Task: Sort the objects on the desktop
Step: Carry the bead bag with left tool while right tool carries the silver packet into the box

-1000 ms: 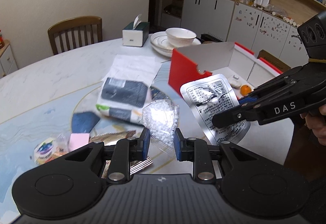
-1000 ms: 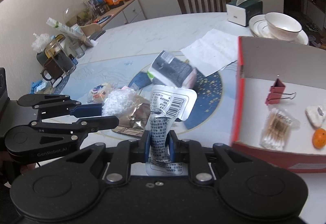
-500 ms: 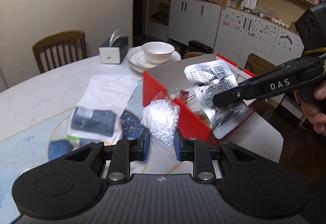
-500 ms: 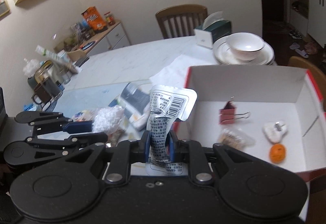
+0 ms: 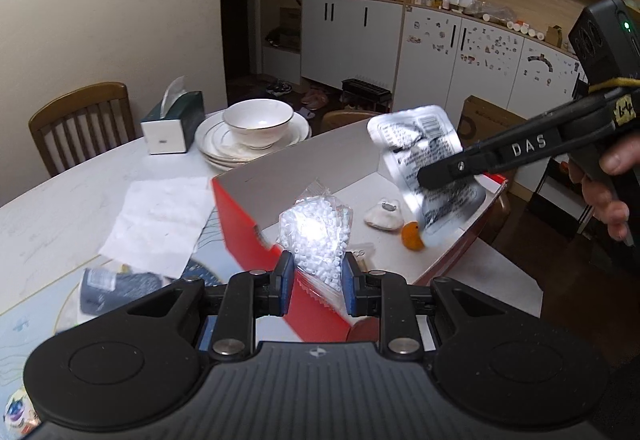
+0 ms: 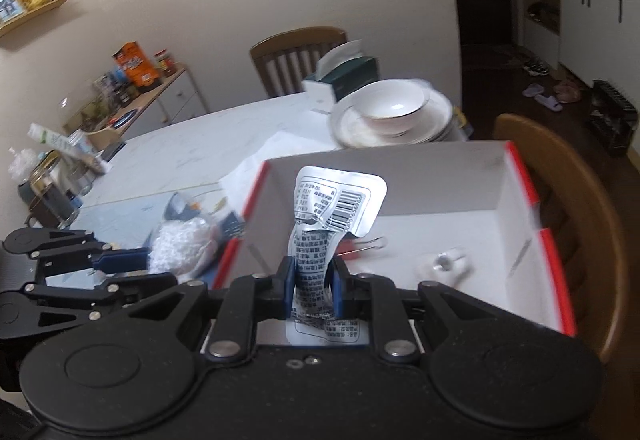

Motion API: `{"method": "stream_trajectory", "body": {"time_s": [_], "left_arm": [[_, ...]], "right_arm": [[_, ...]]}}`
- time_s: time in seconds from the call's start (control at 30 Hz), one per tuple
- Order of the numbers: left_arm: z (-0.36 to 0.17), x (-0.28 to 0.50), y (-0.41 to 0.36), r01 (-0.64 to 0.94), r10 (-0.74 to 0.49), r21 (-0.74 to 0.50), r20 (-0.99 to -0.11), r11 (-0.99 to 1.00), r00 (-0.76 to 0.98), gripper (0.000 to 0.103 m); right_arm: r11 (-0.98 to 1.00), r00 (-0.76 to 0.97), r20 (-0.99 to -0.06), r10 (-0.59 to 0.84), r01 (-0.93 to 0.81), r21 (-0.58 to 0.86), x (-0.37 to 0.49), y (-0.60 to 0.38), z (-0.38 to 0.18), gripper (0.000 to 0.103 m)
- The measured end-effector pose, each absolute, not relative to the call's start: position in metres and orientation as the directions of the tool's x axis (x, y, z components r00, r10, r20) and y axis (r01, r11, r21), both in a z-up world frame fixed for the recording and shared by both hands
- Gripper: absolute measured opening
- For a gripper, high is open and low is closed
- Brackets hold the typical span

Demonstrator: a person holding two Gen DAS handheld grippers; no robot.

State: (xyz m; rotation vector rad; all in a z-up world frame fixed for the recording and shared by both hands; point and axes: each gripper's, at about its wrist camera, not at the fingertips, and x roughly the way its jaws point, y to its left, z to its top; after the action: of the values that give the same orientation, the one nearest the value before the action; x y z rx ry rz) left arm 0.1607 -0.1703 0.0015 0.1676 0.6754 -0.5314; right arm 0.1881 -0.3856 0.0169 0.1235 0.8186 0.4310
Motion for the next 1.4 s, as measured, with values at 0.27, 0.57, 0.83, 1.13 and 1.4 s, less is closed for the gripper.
{"method": "stream_trajectory", "body": {"time_s": [0.27, 0.57, 0.83, 1.13, 1.4], "left_arm": [[0.0, 0.177, -0.208, 0.572, -0.427, 0.02, -0.644, 0.82, 0.634, 0.024], [-0.019, 0.203, -0.245, 0.599, -0.391, 0.05, -0.714, 0.799, 0.581, 0.024], [-0.038, 0.227, -0.266, 0.606, -0.34, 0.075, -0.77, 0.792, 0.54, 0.024], [-0.055, 0.25, -0.28, 0.59, -0.285, 0.073, -0.824, 0.804, 0.49, 0.024], [-0.065, 0.264, -0.289, 0.583, -0.259, 0.065, -0.852, 0.81, 0.455, 0.024]], "right_arm": [[0.926, 0.614, -0.695, 0.374, -0.288, 0.244, 0.206, -0.416, 0.013, 0.017], [0.93, 0.572, -0.737, 0.36, -0.283, 0.234, 0.229, -0.425, -0.005, 0.017], [0.935, 0.535, -0.771, 0.346, -0.266, 0.235, 0.253, -0.432, -0.024, 0.017], [0.932, 0.464, -0.819, 0.338, -0.287, 0.222, 0.273, -0.423, -0.045, 0.017], [0.928, 0.413, -0.847, 0.334, -0.302, 0.219, 0.283, -0.416, -0.061, 0.017]]}}
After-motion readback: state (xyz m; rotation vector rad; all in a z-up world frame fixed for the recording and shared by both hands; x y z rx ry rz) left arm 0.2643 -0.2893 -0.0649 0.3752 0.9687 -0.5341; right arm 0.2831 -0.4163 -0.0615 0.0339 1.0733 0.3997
